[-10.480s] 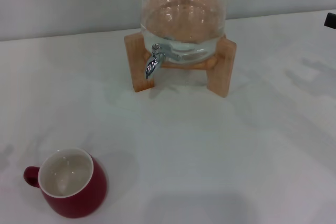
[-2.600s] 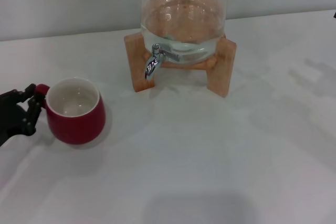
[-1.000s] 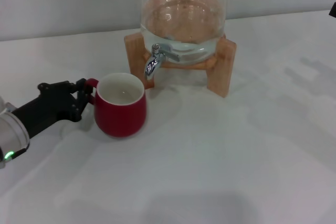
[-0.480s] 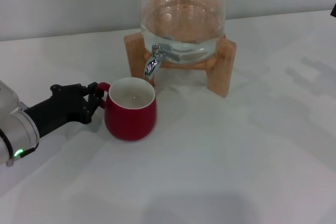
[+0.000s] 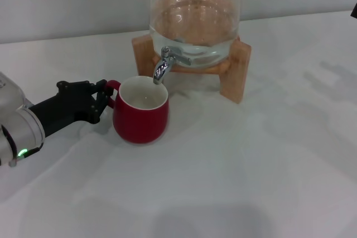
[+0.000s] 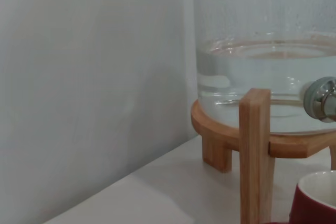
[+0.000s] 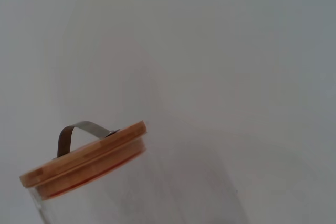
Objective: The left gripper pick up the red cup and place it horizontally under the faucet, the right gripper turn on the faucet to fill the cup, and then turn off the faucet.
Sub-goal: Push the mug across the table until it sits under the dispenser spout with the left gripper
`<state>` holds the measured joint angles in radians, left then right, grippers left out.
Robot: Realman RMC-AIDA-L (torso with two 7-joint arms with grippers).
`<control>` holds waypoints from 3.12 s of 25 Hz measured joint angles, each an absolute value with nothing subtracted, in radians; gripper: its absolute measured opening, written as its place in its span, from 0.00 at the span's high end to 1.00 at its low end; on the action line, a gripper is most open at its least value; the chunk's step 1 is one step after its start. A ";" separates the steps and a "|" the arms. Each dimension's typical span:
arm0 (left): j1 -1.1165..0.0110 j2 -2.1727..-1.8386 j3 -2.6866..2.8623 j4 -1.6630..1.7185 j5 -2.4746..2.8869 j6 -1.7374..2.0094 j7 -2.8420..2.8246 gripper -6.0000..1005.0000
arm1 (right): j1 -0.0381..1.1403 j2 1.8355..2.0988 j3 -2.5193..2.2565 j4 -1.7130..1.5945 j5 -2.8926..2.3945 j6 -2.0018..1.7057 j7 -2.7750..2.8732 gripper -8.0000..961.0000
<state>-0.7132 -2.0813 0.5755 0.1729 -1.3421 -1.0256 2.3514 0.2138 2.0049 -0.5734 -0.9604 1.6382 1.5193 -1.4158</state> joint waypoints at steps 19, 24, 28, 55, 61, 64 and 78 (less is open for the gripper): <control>-0.768 -2.083 0.595 0.175 -1.343 -0.983 2.354 0.86 | 0.218 2.005 -0.578 -0.958 1.647 1.520 -1.416 0.25; -0.778 -2.083 0.597 0.175 -1.343 -0.983 2.354 0.86 | 0.218 2.005 -0.578 -0.956 1.647 1.519 -1.416 0.25; -0.786 -2.084 0.602 0.168 -1.343 -0.990 2.354 0.86 | 0.218 2.005 -0.576 -0.951 1.647 1.519 -1.416 0.25; -0.778 -2.086 0.684 0.175 -1.342 -0.979 2.286 0.86 | 0.216 2.005 -0.572 -0.944 1.652 1.520 -1.421 0.25; -0.775 -2.086 0.694 0.168 -1.342 -0.961 2.286 0.86 | 0.216 2.005 -0.571 -0.943 1.652 1.518 -1.423 0.25; -0.775 -2.086 0.696 0.168 -1.342 -0.960 2.286 0.86 | 0.216 2.005 -0.571 -0.943 1.652 1.518 -1.423 0.25; -0.766 -2.086 0.691 0.172 -1.351 -0.965 2.285 0.85 | 0.209 2.003 -0.571 -0.943 1.663 1.522 -1.424 0.25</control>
